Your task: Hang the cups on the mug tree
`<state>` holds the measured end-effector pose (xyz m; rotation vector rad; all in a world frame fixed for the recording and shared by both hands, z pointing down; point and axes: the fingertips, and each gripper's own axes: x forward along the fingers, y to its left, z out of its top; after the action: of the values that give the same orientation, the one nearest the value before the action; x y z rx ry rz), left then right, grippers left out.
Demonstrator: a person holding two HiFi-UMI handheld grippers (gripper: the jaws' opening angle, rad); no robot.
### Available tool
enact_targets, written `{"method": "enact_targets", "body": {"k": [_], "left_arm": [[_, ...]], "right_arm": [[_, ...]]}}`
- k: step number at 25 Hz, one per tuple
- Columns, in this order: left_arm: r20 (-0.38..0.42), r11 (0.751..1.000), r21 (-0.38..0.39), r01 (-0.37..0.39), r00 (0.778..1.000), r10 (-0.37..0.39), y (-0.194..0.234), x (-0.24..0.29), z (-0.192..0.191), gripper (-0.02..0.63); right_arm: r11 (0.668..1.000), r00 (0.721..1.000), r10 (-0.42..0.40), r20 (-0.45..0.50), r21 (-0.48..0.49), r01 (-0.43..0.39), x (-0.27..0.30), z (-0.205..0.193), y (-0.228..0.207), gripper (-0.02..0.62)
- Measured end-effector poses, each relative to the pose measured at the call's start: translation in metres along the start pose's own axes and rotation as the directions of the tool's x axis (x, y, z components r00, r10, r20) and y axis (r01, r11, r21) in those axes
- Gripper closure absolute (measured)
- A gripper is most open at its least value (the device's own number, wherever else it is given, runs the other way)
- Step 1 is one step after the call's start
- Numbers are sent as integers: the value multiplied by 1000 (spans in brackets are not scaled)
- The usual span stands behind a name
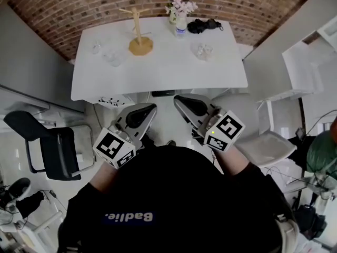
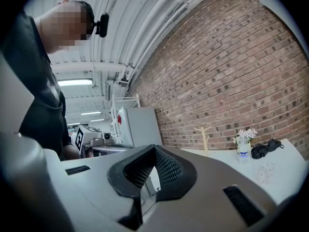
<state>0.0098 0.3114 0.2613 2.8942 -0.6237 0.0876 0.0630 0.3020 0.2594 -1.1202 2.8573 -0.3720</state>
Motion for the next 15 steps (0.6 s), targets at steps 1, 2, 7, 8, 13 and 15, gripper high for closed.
{"method": "enact_targets", "body": {"k": [1,2,7,8,13,15], "left_arm": [[-2,1000,8,-2,1000,2,4,0,0,607],[-6,1000,17,-5,1000,5,9,-1,-1,606],[-45,999,33,-16,999,18,55,-7,-7,606],[-58,999,25,-25,998,26,68,-10,-10,606],[-98,995,65,-73,992,79,149,-13,-25,606],[-122,992,99,-73,989,84,176,-13,-27,606]], "right_arm": [[1000,1000,2,-2,1,-2,3,-1,-1,566],[1000,1000,5,-4,1,-5,7,-1,-3,566],[1000,1000,-10,-21,7,10,35,-4,-19,566],[1000,1000,-17,-25,13,17,41,-5,-24,566],[999,998,-44,-44,21,45,86,-1,-50,565],[998,997,-57,-51,17,58,108,1,-61,565]]}}
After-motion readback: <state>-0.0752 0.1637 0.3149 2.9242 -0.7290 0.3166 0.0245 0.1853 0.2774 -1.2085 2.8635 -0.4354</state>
